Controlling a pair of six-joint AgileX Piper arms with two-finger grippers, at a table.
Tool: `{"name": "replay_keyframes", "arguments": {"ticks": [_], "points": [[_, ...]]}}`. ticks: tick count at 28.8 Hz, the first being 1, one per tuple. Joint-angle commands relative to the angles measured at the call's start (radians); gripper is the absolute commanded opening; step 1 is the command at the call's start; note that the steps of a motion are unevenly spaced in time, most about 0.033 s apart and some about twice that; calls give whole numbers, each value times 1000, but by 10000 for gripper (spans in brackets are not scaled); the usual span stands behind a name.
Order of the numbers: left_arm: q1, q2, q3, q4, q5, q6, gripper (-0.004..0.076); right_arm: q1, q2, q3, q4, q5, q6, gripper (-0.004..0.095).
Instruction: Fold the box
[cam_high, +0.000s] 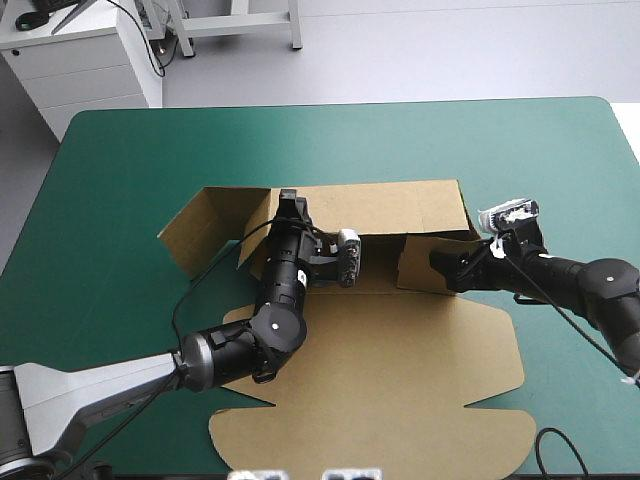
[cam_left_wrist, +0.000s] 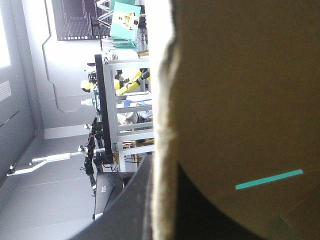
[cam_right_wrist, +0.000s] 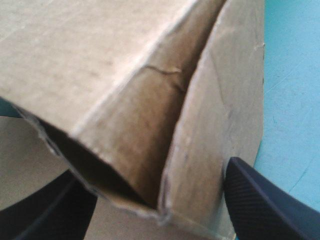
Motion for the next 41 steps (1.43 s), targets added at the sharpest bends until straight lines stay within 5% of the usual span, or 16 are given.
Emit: {"name": "replay_keyframes", "arguments": {"ticks": [1, 4, 9, 10, 16, 26, 36, 41], "points": [[-5, -37, -25, 132, 37, -10, -8, 1, -21, -21, 61, -7, -11, 622], [-5, -37, -25, 132, 37, -10, -8, 1, -21, -21, 64, -5, -11, 492], [-5, -37, -25, 132, 39, -10, -8, 3, -21, -21, 64, 10, -16, 7], [-5, -37, -25, 132, 39, -10, -8, 3, -21, -21, 64, 10, -18, -13], [-5, -37, -25, 132, 39, -10, 31, 89, -21, -21, 64, -59, 11, -10], [-5, -37, -25, 132, 37, -10, 375, 295, -21, -21, 12, -376, 121, -10], [-7, -37, -25, 133, 27, -10, 384, 295, -21, -21, 12, -385, 133, -10], [-64, -37, -105, 133, 104, -10, 384, 295, -15, -23, 12, -440, 153, -10]]}}
